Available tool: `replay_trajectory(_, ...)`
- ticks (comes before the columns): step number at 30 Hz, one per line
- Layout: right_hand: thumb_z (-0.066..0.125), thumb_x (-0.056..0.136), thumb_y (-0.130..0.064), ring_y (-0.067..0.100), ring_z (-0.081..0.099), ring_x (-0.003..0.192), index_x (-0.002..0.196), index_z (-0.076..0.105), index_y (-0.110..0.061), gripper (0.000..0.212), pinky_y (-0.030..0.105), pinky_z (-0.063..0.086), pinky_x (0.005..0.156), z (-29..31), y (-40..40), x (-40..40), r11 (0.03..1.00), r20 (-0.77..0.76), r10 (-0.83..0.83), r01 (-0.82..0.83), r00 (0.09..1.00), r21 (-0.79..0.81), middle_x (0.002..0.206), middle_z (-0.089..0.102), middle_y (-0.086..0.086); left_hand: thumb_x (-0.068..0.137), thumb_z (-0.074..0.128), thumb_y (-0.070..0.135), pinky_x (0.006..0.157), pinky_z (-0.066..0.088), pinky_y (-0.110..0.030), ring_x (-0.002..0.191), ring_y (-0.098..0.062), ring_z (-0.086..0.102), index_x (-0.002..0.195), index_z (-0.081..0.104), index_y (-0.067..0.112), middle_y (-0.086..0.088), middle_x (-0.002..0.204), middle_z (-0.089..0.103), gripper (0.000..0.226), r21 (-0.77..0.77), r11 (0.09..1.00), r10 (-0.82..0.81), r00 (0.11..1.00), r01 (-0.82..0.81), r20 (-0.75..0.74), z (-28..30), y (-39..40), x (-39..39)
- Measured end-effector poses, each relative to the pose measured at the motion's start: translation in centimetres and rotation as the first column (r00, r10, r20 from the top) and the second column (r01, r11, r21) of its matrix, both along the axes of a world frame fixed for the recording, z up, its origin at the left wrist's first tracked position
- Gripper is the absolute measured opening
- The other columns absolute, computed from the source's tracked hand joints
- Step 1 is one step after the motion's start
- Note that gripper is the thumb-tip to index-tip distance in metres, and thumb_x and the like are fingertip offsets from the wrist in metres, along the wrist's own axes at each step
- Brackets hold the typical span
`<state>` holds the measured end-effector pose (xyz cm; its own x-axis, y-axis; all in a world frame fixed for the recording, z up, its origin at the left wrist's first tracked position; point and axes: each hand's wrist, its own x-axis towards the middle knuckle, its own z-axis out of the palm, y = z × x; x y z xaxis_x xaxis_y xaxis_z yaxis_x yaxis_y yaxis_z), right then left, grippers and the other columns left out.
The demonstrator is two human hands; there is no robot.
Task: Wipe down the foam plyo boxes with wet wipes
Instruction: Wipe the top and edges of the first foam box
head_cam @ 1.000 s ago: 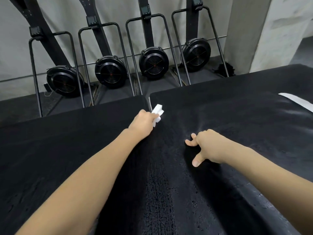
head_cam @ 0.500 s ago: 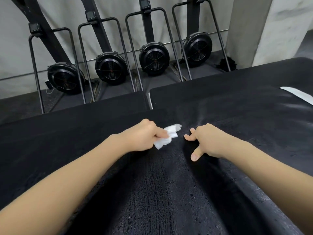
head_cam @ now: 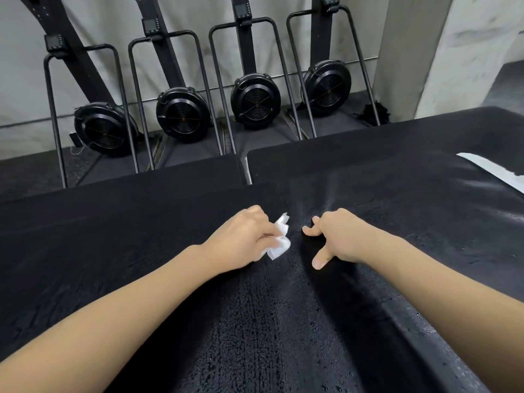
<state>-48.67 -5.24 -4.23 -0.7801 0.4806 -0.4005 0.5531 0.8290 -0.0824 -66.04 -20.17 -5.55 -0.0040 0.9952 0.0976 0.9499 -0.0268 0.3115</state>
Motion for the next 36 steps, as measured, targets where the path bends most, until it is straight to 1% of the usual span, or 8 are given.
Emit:
replay_trajectory(4,0.081,0.069,-0.057,0.027,0.047,0.13,0.15,0.039,-0.037,0.094,0.042,0.048,0.101,0.1,0.0,-0.2,1.0,0.001,-0.003,0.003,1.0,-0.004,0.151,0.046,-0.001,0.089,0.064,0.037,0.09,0.038,-0.007,0.111,0.003,0.053,0.079,0.078,0.018,0.013,0.091,0.067,0.026,0.059,0.992,0.11,0.99,-0.116,0.084,0.2,1.6,-1.6)
replay_trajectory(8,0.079,0.07,-0.06,0.027,0.05,0.128,0.151,0.038,-0.036,0.093,0.041,0.05,0.099,0.1,-0.1,-0.1,0.999,0.014,0.012,-0.012,1.0,0.034,0.151,0.045,-0.001,0.083,0.062,0.011,0.07,0.048,-0.033,0.065,-0.014,0.055,0.061,0.057,0.019,0.002,0.054,0.055,0.025,0.055,0.977,0.21,0.974,-0.206,-0.081,-0.1,3.1,-2.1)
replay_trajectory(13,0.077,0.074,-0.058,0.027,0.047,0.131,0.152,0.035,-0.035,0.092,0.041,0.048,0.1,0.3,-0.3,0.1,0.999,0.021,0.019,-0.02,1.0,0.047,0.155,0.039,-0.003,0.066,0.039,-0.014,0.067,0.04,-0.034,0.065,-0.018,0.03,0.078,0.047,0.023,0.009,0.077,0.036,0.039,0.091,0.994,-0.024,0.946,0.057,-0.325,-0.3,0.2,1.2)
replay_trajectory(19,0.081,0.072,-0.055,0.026,0.05,0.128,0.151,0.039,-0.035,0.091,0.042,0.049,0.099,0.5,-0.4,0.0,1.0,-0.004,-0.003,0.003,1.0,0.021,0.153,0.043,-0.004,0.094,0.053,0.001,0.066,0.049,-0.028,0.084,-0.002,0.039,0.117,0.062,0.031,0.006,0.084,0.041,0.039,0.046,0.998,-0.027,0.986,0.035,-0.163,-0.9,-2.6,0.9)
replay_trajectory(24,0.075,0.075,-0.059,0.025,0.047,0.132,0.153,0.034,-0.033,0.092,0.039,0.047,0.102,0.7,-0.5,0.1,0.998,0.03,0.024,-0.026,0.999,0.061,0.156,0.038,-0.003,0.084,0.043,-0.01,0.063,0.051,-0.039,0.08,-0.022,0.044,0.104,0.065,0.02,-0.005,0.081,0.043,0.042,0.038,0.981,0.192,0.96,-0.188,-0.204,-0.5,0.3,-0.1)
replay_trajectory(28,0.078,0.074,-0.056,0.023,0.045,0.135,0.153,0.035,-0.034,0.093,0.036,0.046,0.104,0.7,-0.5,0.3,1.0,-0.008,0.002,-0.002,1.0,0.031,0.158,0.035,-0.005,0.086,0.047,-0.01,0.059,0.047,-0.037,0.071,-0.021,0.042,0.093,0.058,0.023,-0.004,0.075,0.041,0.036,0.035,0.999,0.002,0.992,0.002,-0.127,-1.1,-1.5,2.9)
replay_trajectory(31,0.079,0.074,-0.055,0.023,0.042,0.137,0.153,0.034,-0.035,0.092,0.038,0.045,0.104,0.7,-0.6,0.3,1.0,-0.016,-0.011,0.012,1.0,0.015,0.16,0.031,-0.006,0.089,0.049,-0.006,0.073,0.051,-0.026,0.093,-0.006,0.042,0.13,0.059,0.029,0.001,0.095,0.046,0.054,-0.019,0.989,-0.145,0.986,0.144,-0.087,-1.4,-4.5,4.7)
replay_trajectory(36,0.078,0.075,-0.054,0.024,0.044,0.135,0.152,0.036,-0.033,0.091,0.036,0.045,0.104,0.8,-0.6,0.3,1.0,-0.027,0.0,0.0,1.0,0.025,0.158,0.035,-0.005,0.092,0.048,-0.003,0.064,0.045,-0.027,0.084,-0.002,0.045,0.128,0.052,0.041,0.004,0.098,0.038,0.057,0.007,1.0,-0.004,0.994,0.005,-0.109,-0.9,-3.6,1.8)
